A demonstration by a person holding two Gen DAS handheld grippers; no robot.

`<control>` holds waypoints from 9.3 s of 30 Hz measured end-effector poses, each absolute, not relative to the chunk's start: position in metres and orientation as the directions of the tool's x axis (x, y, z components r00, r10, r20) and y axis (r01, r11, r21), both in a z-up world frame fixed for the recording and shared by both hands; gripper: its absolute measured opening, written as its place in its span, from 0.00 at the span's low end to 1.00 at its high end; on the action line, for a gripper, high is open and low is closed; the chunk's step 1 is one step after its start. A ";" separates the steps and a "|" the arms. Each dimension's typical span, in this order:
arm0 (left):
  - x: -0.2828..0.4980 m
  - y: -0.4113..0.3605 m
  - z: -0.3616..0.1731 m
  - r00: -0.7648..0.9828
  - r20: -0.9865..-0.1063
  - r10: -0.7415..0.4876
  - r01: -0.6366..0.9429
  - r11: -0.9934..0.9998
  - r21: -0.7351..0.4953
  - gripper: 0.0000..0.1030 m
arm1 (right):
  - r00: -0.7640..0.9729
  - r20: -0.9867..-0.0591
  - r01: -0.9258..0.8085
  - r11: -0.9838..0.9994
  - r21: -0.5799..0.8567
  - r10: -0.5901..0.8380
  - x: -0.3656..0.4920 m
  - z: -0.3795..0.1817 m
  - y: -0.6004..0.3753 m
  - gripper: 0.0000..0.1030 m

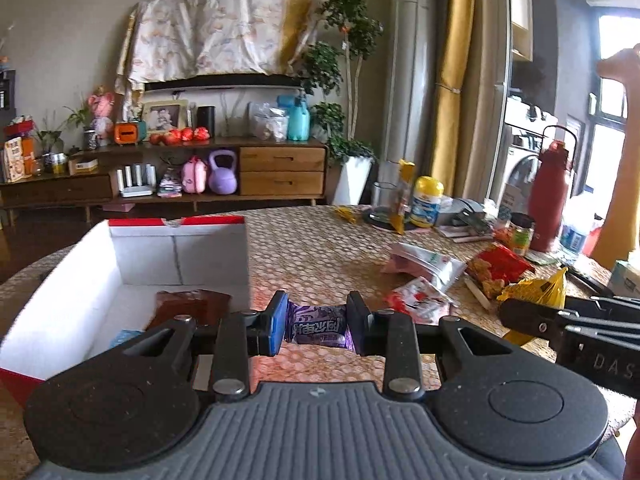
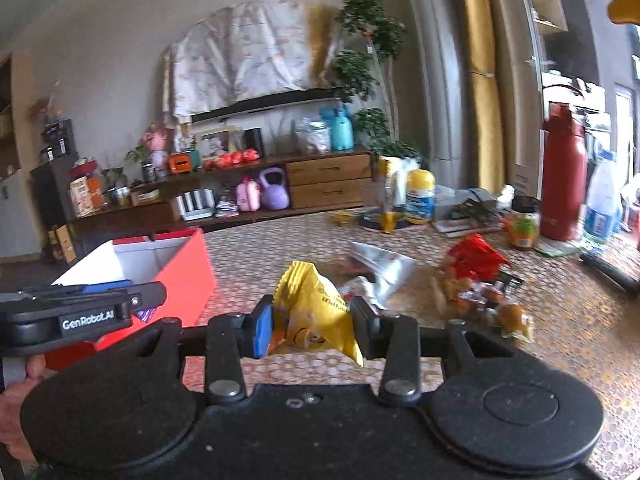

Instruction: Organize snacks

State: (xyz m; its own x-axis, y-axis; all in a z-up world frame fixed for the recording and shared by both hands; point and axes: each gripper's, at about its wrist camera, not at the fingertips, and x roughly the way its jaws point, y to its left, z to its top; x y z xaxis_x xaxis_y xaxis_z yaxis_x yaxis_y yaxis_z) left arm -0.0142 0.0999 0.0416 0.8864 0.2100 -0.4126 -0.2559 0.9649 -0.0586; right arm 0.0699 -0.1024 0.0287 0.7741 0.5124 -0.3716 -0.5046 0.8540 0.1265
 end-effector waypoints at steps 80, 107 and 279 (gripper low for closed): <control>-0.005 0.278 -0.009 0.666 -0.691 0.281 -0.455 0.887 -0.078 0.31 | 0.441 -0.611 -0.854 0.517 -0.059 0.657 0.059 0.010 0.132 0.41; -0.009 0.242 0.028 0.702 -0.611 0.366 -0.473 0.881 -0.016 0.83 | 0.550 -0.488 -0.788 0.615 -0.033 0.678 0.053 0.039 0.070 0.66; 0.019 0.074 0.038 0.895 -0.430 0.122 -0.146 0.989 -0.023 0.77 | 0.806 -0.401 -0.423 0.898 0.125 0.435 0.107 0.008 -0.139 0.42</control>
